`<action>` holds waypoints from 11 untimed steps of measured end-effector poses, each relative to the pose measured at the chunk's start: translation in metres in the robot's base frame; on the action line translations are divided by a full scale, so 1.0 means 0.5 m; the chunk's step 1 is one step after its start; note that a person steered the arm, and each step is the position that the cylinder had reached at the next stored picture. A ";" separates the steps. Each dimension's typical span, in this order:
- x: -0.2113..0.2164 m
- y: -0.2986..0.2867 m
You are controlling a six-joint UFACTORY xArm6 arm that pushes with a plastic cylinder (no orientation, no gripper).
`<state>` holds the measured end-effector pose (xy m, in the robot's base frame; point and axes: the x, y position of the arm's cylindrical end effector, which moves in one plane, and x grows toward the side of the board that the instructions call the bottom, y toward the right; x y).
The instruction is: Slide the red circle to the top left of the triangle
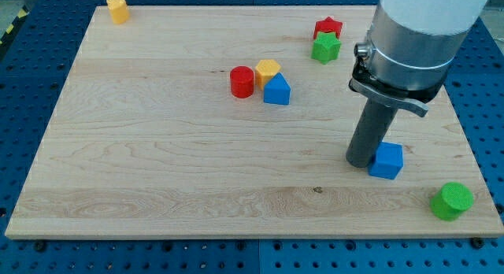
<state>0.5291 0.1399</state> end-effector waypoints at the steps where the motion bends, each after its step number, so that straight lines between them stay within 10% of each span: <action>1: 0.000 0.016; 4: 0.005 0.013; 7: -0.224 -0.525; 11: -0.284 -0.274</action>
